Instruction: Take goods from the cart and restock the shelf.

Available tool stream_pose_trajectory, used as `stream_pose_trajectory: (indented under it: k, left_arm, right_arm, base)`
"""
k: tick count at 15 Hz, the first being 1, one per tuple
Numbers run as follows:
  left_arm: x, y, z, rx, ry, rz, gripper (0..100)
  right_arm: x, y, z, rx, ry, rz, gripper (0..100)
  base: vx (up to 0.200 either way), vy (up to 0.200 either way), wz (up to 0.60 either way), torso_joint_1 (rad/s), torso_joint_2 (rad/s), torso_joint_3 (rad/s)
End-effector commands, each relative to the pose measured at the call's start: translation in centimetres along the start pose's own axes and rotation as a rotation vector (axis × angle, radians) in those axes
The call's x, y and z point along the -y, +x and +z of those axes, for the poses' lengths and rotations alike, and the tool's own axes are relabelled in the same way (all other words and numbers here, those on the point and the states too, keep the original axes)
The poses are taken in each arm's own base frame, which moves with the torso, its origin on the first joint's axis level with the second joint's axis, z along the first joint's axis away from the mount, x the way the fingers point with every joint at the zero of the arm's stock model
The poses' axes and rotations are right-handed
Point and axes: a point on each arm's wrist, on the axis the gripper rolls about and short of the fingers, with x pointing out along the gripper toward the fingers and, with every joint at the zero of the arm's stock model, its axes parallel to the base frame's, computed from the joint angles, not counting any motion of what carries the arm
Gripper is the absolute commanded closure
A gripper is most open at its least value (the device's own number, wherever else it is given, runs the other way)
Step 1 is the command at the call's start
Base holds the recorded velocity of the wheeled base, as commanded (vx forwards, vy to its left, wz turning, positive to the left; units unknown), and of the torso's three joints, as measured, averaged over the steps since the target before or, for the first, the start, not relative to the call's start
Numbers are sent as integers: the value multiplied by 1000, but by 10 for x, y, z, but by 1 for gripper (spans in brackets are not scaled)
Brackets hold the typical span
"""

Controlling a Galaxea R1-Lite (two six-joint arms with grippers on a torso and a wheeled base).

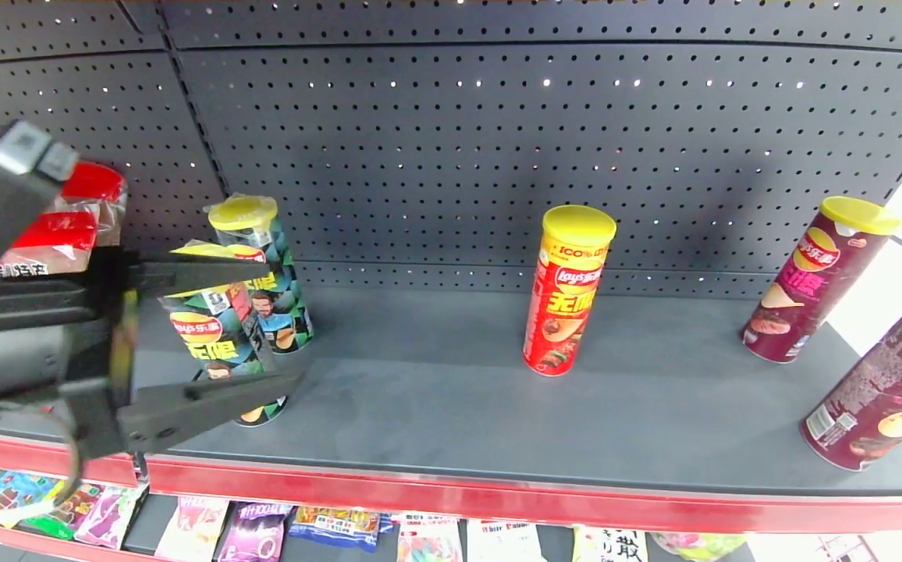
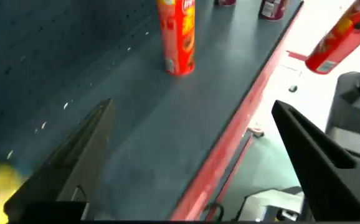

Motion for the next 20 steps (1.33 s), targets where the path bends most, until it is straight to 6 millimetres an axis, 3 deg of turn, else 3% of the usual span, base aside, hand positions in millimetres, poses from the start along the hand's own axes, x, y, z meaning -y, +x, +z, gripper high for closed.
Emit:
stream_pose_trajectory:
  k: [1, 5, 9, 13, 20]
  left_arm:
    - [-17, 79, 4, -63, -23, -76, 0]
    - [-35, 147, 12, -121, 1, 54, 0]
    - [-45, 201, -2, -134, 3, 1, 0]
    - [-48, 233, 3, -67, 23, -108, 0]
    - [-63, 275, 1, -21, 45, -107, 0]
  right_arm:
    - [0, 0, 0, -5, 0, -2, 100]
    - [0, 0, 0, -5, 3, -6, 100]
    - [0, 0, 0, -4, 5, -8, 100]
    - [0, 0, 0, -3, 23, -13, 100]
    - [0, -1, 1, 5, 30, -29, 100]
  base:
    - [0, 0, 0, 0, 0, 0]
    - [0, 0, 0, 0, 0, 0]
    - [0, 0, 0, 0, 0, 0]
    - [0, 0, 0, 0, 0, 0]
    - [0, 0, 0, 0, 0, 0]
